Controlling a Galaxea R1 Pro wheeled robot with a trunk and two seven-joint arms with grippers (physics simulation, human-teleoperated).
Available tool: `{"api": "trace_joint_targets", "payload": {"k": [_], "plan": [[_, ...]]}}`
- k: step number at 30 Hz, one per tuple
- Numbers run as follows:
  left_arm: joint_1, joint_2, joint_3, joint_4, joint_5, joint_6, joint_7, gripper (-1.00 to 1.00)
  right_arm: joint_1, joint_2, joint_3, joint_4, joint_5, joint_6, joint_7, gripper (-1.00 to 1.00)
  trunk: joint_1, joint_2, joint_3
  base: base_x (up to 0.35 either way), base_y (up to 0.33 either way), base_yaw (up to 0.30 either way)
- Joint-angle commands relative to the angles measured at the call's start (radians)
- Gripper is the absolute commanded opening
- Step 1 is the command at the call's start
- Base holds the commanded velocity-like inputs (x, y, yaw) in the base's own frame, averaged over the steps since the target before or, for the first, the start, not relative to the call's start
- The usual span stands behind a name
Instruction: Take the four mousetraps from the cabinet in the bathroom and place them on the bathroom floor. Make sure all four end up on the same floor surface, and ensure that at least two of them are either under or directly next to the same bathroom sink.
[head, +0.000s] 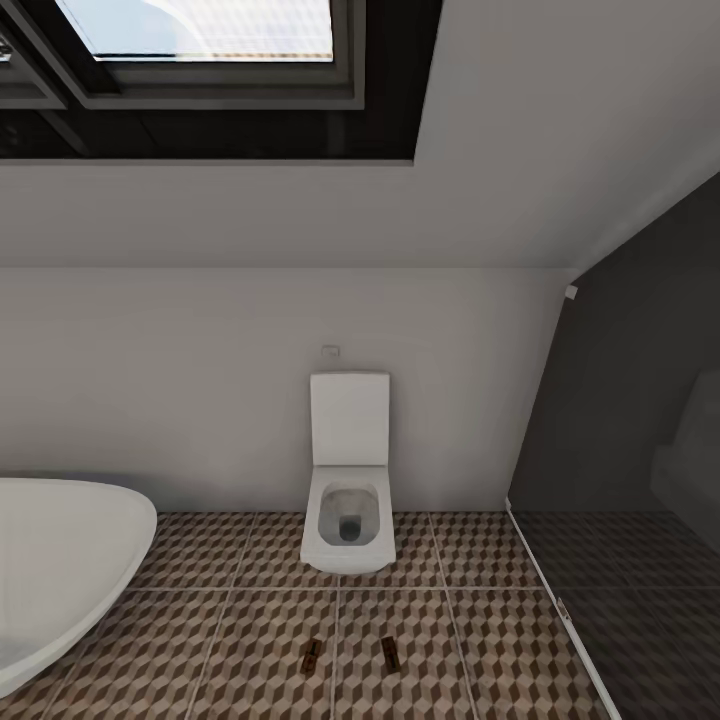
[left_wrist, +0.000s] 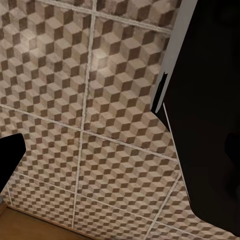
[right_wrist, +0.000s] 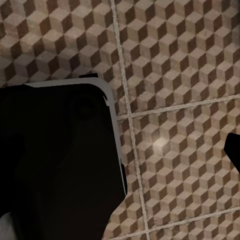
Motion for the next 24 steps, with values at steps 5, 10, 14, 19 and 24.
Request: {"api": "trace_joint_targets", "payload": {"k": [5, 10, 14, 19, 24], "plan": [[-0.001, 0.000, -0.009, 0.000, 0.007, 0.004, 0.002, 1.00, -0.001, 0.000, 0.009, 0.000, -0.007, -0.002, -0.003, 1.00, 0.001, -0.002, -0.002, 0.000, 0.000, 0.000], [-0.001, 0.000, -0.009, 0.000, 0.007, 0.004, 0.002, 1.00, -0.001, 0.000, 0.009, 0.000, -0.007, -0.002, -0.003, 1.00, 0.001, -0.002, -0.002, 0.000, 0.000, 0.000], [-0.001, 0.000, -0.009, 0.000, 0.007, 0.004, 0.002, 1.00, -0.001, 0.000, 0.009, 0.000, -0.007, -0.002, -0.003, 1.00, 0.001, -0.002, -0.002, 0.000, 0.000, 0.000], [-0.001, 0.000, -0.009, 0.000, 0.007, 0.004, 0.002, 1.00, -0.001, 0.000, 0.009, 0.000, -0.007, -0.002, -0.003, 1.00, 0.001, -0.002, -0.002, 0.000, 0.000, 0.000], [-0.001, 0.000, -0.009, 0.000, 0.007, 0.004, 0.002, 1.00, -0.001, 0.000, 0.009, 0.000, -0.007, -0.002, -0.004, 1.00, 0.001, -0.002, -0.002, 0.000, 0.000, 0.000]]}}
